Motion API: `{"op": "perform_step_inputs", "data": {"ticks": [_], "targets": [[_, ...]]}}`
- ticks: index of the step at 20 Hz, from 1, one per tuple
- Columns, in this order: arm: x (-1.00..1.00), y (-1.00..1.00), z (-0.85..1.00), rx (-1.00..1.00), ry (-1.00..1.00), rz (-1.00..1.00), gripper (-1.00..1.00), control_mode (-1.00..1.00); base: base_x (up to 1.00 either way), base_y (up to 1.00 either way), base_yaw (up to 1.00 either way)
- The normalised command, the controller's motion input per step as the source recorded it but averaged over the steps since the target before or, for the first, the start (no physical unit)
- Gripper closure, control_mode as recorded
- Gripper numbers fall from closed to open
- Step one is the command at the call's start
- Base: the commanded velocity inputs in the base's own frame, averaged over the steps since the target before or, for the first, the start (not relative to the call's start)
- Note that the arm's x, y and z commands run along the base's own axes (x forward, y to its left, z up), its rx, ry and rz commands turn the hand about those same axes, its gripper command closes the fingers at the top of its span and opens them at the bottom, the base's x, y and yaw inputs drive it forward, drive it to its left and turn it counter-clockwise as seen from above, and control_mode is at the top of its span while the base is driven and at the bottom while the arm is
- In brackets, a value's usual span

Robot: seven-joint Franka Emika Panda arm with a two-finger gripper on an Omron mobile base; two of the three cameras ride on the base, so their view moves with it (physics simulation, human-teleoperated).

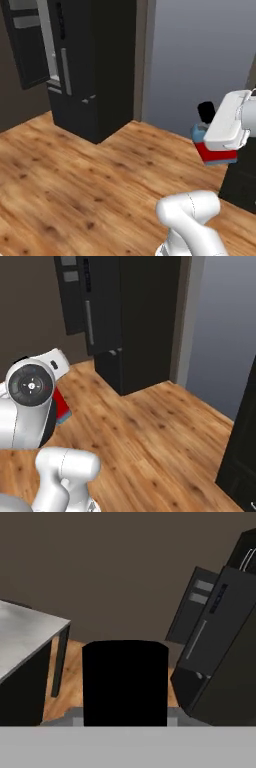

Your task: Place the liquor on the top shelf of the fridge to keep it out of children's reach, and place the kiwi and avocado on lower shelves for easy access.

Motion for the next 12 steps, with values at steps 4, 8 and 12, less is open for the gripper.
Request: {"op": "perform_step_inputs", "data": {"ticks": [4, 8, 12], "targets": [[0.00, 0.00, 0.00, 0.00, 0.00, 0.00, 1.00, 1.00, 0.96, 0.02, -0.14], [0.00, 0.00, 0.00, 0.00, 0.00, 0.00, 1.00, 1.00, 0.96, 0.16, -0.04], [0.00, 0.00, 0.00, 0.00, 0.00, 0.00, 1.00, 1.00, 0.96, 0.44, 0.01]]}}
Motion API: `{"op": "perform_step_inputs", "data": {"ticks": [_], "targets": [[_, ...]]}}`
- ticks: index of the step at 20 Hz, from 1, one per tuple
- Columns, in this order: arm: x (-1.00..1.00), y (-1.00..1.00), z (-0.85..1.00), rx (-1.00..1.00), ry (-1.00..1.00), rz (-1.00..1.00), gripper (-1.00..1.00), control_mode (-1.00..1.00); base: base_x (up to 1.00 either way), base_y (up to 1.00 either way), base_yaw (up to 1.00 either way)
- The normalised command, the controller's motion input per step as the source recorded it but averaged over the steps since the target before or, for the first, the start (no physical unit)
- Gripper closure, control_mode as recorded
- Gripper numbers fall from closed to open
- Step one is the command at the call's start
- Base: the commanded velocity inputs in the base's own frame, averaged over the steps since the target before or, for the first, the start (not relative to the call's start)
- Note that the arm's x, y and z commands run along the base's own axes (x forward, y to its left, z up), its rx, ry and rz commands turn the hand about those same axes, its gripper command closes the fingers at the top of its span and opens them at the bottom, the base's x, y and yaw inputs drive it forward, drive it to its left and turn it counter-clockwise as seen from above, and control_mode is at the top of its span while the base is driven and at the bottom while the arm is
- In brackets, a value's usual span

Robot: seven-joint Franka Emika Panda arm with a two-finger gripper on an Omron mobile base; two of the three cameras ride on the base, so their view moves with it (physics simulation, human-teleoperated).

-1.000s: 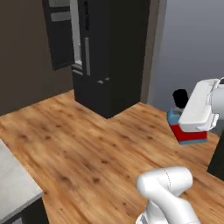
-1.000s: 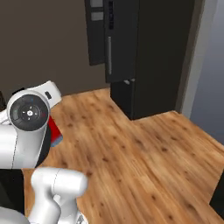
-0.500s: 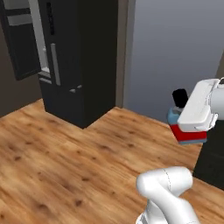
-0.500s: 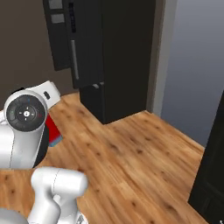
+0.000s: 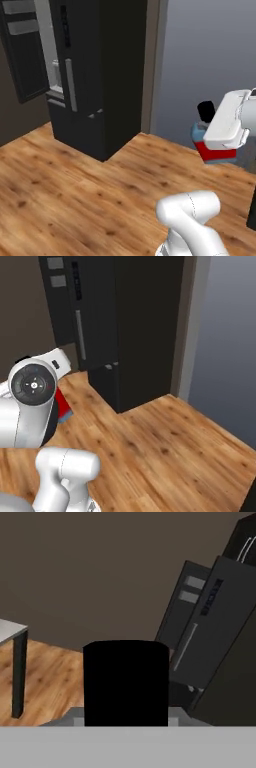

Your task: Place the liquor on the top shelf of the fridge to keep it out of children's reach, and place the kiwi and avocado on lower shelves for easy access.

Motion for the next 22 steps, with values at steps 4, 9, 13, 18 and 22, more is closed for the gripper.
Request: {"op": "perform_step_inputs", "data": {"ticks": [4, 9, 13, 18, 22], "targets": [[0.00, 0.00, 0.00, 0.00, 0.00, 0.00, 1.00, 1.00, 0.99, 0.76, 0.10], [0.00, 0.00, 0.00, 0.00, 0.00, 0.00, 1.00, 1.00, 1.00, 0.88, 0.13], [0.00, 0.00, 0.00, 0.00, 0.00, 0.00, 1.00, 1.00, 1.00, 0.84, 0.11], [0.00, 0.00, 0.00, 0.00, 0.00, 0.00, 1.00, 1.00, 0.89, 0.65, 0.01], [0.00, 0.00, 0.00, 0.00, 0.00, 0.00, 1.00, 1.00, 0.70, 0.52, -0.05]]}}
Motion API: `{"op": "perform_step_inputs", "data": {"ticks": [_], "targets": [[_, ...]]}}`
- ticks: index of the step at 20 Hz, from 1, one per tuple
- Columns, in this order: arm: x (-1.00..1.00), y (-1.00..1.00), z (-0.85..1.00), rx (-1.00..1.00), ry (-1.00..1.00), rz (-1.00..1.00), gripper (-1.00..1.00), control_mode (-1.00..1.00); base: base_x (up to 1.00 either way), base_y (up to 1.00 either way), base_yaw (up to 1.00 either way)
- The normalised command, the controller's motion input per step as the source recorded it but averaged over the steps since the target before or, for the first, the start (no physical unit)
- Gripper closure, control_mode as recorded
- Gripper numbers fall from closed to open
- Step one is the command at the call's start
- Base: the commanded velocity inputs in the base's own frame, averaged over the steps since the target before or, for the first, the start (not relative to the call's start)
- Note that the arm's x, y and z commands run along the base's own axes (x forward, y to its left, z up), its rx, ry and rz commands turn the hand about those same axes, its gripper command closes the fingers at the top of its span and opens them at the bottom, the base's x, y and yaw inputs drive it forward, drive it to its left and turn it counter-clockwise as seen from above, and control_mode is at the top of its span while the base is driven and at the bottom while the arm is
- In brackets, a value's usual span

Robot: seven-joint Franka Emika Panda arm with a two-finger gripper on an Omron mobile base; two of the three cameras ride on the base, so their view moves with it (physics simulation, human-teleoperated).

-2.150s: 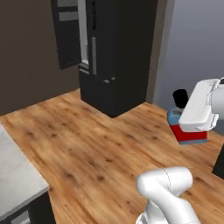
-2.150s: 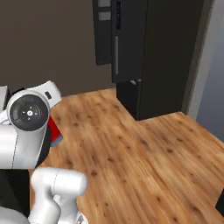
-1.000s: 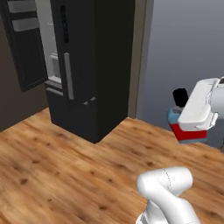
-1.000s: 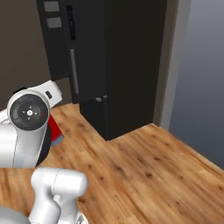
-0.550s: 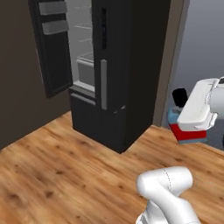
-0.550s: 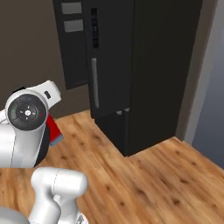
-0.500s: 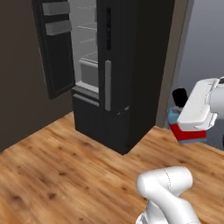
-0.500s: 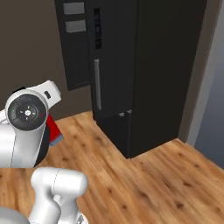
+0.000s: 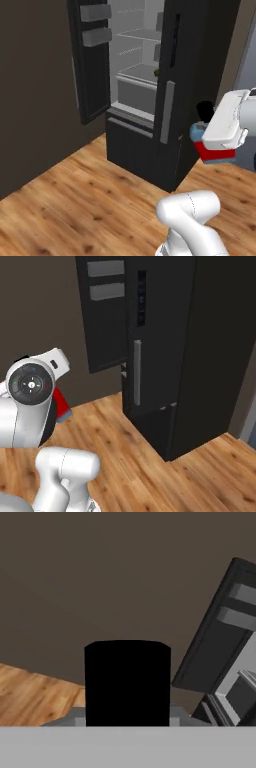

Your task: Place the liquor on the top shelf of the fridge to keep it out of children's reach, and place the kiwi and avocado on lower shelves for easy access.

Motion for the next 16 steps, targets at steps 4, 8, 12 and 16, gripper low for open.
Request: {"op": "perform_step_inputs", "data": {"ticks": [4, 8, 12, 16], "targets": [[0.00, 0.00, 0.00, 0.00, 0.00, 0.00, 1.00, 1.00, 0.57, 0.48, -0.23], [0.00, 0.00, 0.00, 0.00, 0.00, 0.00, 1.00, 1.00, 0.52, 0.46, -0.38], [0.00, 0.00, 0.00, 0.00, 0.00, 0.00, 1.00, 1.00, 0.48, 0.49, -0.50], [0.00, 0.00, 0.00, 0.00, 0.00, 0.00, 1.00, 1.00, 0.45, 0.56, -0.54]]}}
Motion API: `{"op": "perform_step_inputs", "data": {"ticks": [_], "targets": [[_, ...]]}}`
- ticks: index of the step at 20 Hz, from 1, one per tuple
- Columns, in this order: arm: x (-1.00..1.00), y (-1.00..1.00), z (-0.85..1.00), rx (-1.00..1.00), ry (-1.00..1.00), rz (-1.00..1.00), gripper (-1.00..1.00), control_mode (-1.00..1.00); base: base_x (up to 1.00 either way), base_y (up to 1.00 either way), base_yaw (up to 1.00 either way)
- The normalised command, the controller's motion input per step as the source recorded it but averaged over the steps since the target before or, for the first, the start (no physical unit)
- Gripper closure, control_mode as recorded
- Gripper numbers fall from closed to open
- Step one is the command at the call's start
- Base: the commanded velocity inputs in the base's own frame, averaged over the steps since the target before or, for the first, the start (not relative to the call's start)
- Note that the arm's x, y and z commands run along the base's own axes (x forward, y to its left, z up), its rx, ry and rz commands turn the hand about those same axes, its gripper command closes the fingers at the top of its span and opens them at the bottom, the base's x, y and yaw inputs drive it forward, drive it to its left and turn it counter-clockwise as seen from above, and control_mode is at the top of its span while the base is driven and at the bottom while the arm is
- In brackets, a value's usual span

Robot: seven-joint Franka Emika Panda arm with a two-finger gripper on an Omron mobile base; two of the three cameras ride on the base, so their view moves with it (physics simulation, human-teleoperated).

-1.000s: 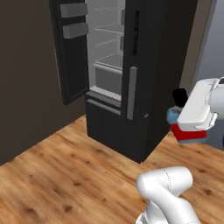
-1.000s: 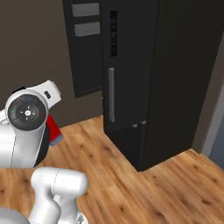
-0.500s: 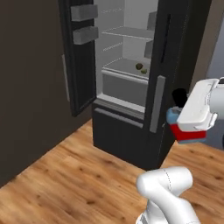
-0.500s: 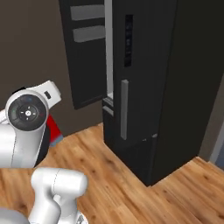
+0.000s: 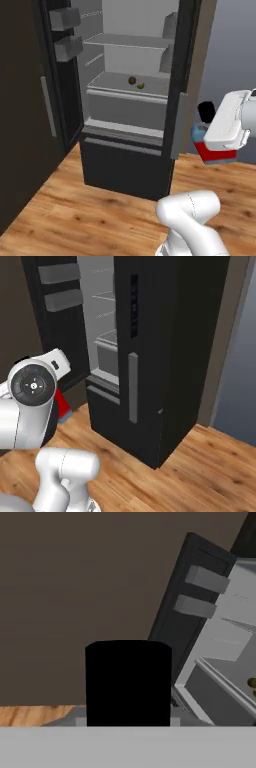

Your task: Place the liquor on the top shelf of the fridge to keep it out of children's reach, and place the kiwi and avocado on lower shelves for easy access.

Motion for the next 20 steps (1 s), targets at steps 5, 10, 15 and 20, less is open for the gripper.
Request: {"op": "perform_step_inputs", "data": {"ticks": [5, 10, 15, 20], "targets": [[0.00, 0.00, 0.00, 0.00, 0.00, 0.00, 1.00, 1.00, 0.39, 0.70, -0.50], [0.00, 0.00, 0.00, 0.00, 0.00, 0.00, 1.00, 1.00, 0.33, 0.80, -0.45], [0.00, 0.00, 0.00, 0.00, 0.00, 0.00, 1.00, 1.00, 0.34, 0.67, -0.36], [0.00, 0.00, 0.00, 0.00, 0.00, 0.00, 1.00, 1.00, 0.37, 0.46, -0.23]]}}
